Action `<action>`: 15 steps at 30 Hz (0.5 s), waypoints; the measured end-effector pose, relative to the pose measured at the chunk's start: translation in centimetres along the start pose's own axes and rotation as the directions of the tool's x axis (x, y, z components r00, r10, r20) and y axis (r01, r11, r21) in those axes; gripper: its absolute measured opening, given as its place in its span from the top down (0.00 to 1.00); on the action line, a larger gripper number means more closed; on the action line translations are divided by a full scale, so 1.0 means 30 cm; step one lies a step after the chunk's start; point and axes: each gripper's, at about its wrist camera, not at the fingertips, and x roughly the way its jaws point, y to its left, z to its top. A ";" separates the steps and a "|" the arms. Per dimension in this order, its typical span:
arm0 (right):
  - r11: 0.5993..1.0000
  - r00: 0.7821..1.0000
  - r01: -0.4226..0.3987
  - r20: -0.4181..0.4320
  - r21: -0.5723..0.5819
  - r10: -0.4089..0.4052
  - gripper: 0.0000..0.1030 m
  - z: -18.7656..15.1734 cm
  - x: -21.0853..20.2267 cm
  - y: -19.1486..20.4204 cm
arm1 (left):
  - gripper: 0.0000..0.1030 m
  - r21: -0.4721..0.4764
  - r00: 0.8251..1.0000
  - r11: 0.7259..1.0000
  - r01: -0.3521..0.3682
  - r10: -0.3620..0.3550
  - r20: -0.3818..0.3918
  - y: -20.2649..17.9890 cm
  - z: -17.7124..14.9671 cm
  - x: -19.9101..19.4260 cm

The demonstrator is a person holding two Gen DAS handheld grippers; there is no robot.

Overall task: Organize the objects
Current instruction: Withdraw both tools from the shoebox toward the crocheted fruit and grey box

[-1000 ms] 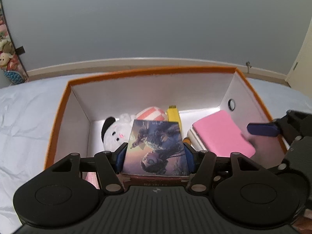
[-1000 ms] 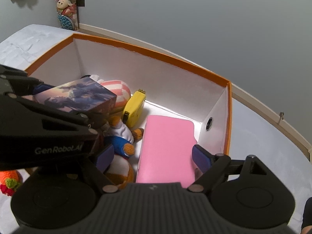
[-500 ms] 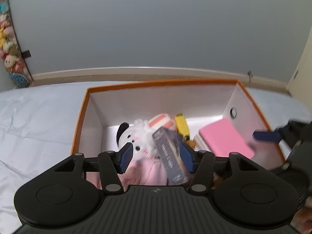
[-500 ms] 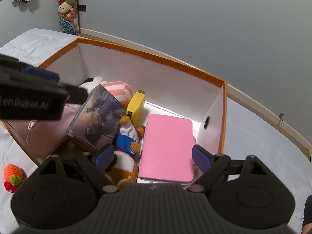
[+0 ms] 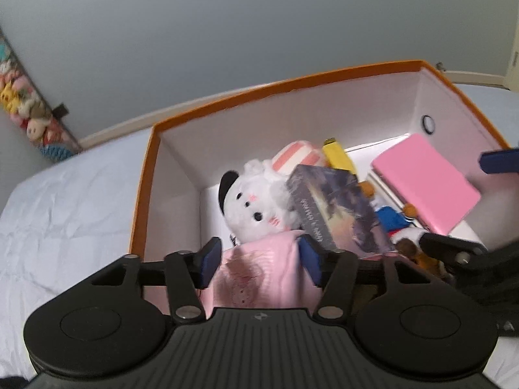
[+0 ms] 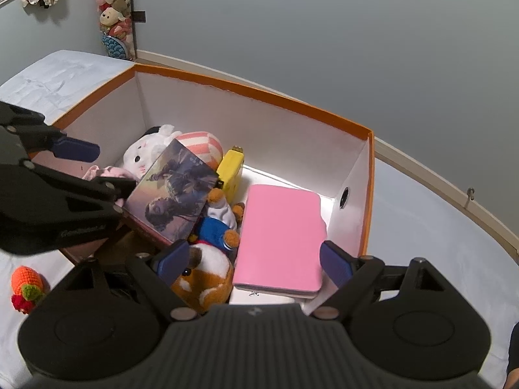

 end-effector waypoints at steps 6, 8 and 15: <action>1.000 1.000 -0.007 0.008 -0.015 0.007 0.15 -0.011 -0.012 -0.002 | 0.33 0.060 0.990 0.989 -0.136 0.132 0.056 -0.023 0.014 -0.053; 1.000 1.000 -0.006 0.017 -0.001 0.006 0.14 -0.010 -0.020 -0.007 | 0.33 0.069 0.986 0.985 -0.157 0.152 0.075 -0.013 0.014 -0.072; 1.000 0.999 -0.008 0.033 0.028 0.008 0.14 -0.023 -0.060 -0.019 | 0.33 -0.053 0.987 0.997 -0.062 0.070 0.145 0.096 -0.029 -0.155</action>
